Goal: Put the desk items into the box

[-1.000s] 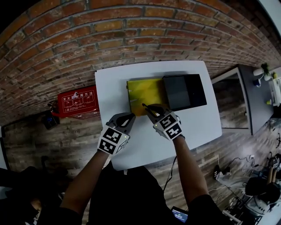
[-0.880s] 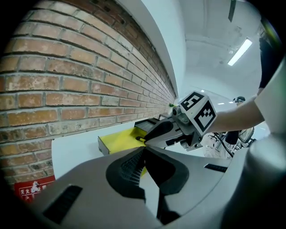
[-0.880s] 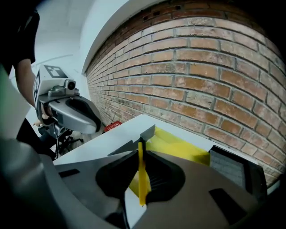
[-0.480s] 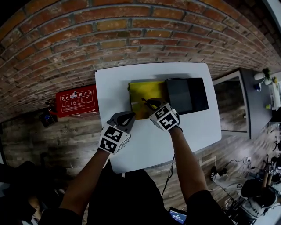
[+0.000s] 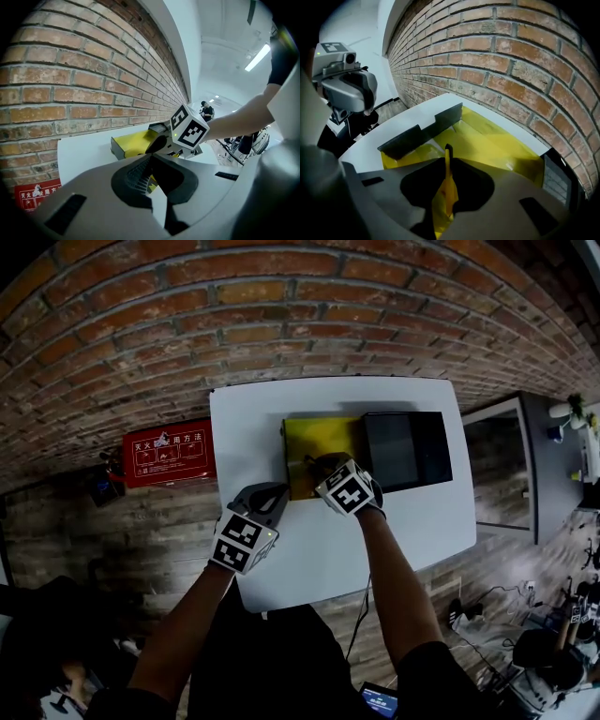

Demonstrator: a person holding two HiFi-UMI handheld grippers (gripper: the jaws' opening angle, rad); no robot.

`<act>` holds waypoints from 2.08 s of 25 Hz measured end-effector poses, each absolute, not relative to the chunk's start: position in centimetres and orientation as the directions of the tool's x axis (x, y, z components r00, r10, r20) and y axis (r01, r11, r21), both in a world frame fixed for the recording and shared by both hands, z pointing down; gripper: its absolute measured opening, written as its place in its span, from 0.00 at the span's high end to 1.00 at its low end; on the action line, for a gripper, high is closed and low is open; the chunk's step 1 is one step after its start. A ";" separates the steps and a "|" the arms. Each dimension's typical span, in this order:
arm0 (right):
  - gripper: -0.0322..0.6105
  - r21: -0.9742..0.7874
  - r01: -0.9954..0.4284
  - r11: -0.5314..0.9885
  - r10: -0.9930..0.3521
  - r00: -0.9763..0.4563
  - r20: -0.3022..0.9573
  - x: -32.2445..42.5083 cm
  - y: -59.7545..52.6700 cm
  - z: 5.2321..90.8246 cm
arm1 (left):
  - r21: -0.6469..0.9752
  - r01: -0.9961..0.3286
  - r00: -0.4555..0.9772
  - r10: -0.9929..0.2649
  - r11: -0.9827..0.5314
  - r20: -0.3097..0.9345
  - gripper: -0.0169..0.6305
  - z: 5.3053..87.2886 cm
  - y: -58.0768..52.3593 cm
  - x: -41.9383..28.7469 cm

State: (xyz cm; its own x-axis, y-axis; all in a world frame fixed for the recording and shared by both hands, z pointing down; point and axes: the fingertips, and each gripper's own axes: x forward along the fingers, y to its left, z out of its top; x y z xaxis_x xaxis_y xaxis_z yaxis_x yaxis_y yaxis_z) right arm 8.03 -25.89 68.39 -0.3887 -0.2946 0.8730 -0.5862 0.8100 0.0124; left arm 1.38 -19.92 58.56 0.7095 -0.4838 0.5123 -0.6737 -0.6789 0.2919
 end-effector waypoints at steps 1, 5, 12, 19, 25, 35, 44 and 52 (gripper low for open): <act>0.85 0.011 -0.585 0.811 -0.288 -0.382 0.879 8.0 -25.8 68.5 | 0.292 -0.675 0.708 -0.484 -0.677 0.515 0.95 58.6 -19.9 1.2; 0.85 0.014 -0.578 0.816 -0.282 -0.378 0.882 7.8 -26.0 68.8 | 0.293 -0.681 0.703 -0.488 -0.671 0.517 0.95 58.9 -19.8 0.8; 0.85 0.015 -0.572 0.820 -0.277 -0.375 0.885 7.6 -25.8 69.2 | 0.294 -0.688 0.694 -0.485 -0.663 0.532 0.95 59.0 -19.7 0.3; 0.84 0.031 -0.576 0.817 -0.304 -0.384 0.872 7.9 -25.7 68.1 | 0.283 -0.691 0.690 -0.489 -0.665 0.534 0.95 58.6 -19.2 -0.1; 0.84 0.020 -0.661 0.750 -0.426 -0.460 0.779 8.0 -25.3 63.7 | 0.270 -0.695 0.687 -0.505 -0.666 0.523 0.95 57.7 -18.6 -0.4; 0.88 -0.185 -0.785 0.591 -0.585 -0.575 0.572 9.8 -20.0 57.1 | 0.244 -0.697 0.688 -0.532 -0.675 0.493 0.95 55.0 -16.6 -0.2; 0.89 -0.244 -0.815 0.525 -0.690 -0.576 0.440 11.8 -14.6 52.2 | 0.222 -0.688 0.704 -0.561 -0.691 0.435 0.95 50.8 -14.1 0.7; 0.90 -0.286 -0.825 0.487 -0.772 -0.560 0.301 14.3 -9.9 47.3 | 0.209 -0.693 0.704 -0.583 -0.690 0.405 0.95 48.2 -11.5 0.1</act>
